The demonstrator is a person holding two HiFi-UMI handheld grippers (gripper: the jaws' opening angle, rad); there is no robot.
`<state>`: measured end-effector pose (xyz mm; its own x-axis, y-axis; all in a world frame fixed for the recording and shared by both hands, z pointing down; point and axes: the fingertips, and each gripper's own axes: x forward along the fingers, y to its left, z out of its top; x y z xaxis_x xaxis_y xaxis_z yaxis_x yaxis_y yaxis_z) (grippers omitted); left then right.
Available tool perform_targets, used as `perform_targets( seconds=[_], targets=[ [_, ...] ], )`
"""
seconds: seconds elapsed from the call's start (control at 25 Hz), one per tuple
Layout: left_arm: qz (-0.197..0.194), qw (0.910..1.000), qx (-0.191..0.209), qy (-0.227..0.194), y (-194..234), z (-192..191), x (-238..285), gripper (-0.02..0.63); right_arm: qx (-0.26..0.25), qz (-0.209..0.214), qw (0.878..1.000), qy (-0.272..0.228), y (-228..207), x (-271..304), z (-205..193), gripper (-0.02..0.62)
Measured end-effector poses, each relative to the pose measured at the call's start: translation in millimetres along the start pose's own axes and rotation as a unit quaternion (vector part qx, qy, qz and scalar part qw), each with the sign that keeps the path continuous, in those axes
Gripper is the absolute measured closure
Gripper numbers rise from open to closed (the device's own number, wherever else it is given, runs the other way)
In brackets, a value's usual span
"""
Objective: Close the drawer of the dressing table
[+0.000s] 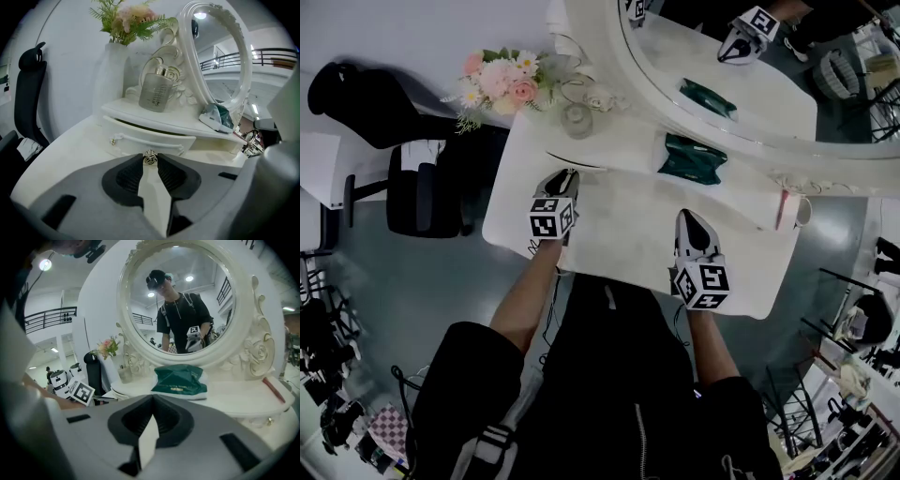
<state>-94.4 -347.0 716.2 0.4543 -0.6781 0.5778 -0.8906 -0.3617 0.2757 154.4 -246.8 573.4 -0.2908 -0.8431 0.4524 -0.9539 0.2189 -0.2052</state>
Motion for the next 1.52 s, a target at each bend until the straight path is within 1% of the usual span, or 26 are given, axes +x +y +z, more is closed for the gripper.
perform_targets(
  seconds=[0.32,0.8,0.88,0.92,1.04,1.16,1.24,1.28,1.4,1.44,1.52],
  targets=[
    [0.0,1.0,-0.001,-0.001,1,7,10,0.508,0.01,-0.014,1.0,0.0,-11,-5,-3,0.592],
    [0.007,0.9999,0.011,0.001,2,15,21,0.505,0.019,-0.031,0.999,-0.01,-27,-21,-2,0.592],
    [0.015,0.9997,0.02,0.001,3,16,20,0.494,0.019,-0.033,0.999,-0.012,-30,-25,-3,0.592],
    [0.021,0.9995,0.023,0.002,3,15,19,0.475,0.019,-0.033,0.999,-0.013,-31,-26,-3,0.592],
    [0.031,0.9993,0.021,0.006,2,12,10,0.457,0.018,-0.032,0.999,-0.016,-33,-27,-2,0.592],
    [0.023,0.9993,0.028,0.004,-11,9,-4,0.468,0.013,-0.029,0.999,-0.018,-34,-27,-1,0.592],
    [0.011,0.9991,0.041,-0.002,-24,12,-13,0.506,0.006,-0.024,0.999,-0.02,-32,-26,3,0.592],
    [0.004,0.9987,0.05,-0.007,-31,15,-18,0.514,0.003,-0.022,0.999,-0.023,-32,-25,5,0.592],
    [-0.019,0.9963,0.079,-0.027,-56,31,-34,0.591,-0.001,-0.022,0.999,-0.033,-30,-24,11,0.592],
    [-0.027,0.995,0.089,-0.034,-65,37,-39,0.601,-0.002,-0.023,0.999,-0.038,-31,-24,14,0.593],
    [-0.041,0.9921,0.108,-0.05,-82,51,-49,0.601,-0.007,-0.025,0.999,-0.047,-32,-26,22,0.594]
  ],
)
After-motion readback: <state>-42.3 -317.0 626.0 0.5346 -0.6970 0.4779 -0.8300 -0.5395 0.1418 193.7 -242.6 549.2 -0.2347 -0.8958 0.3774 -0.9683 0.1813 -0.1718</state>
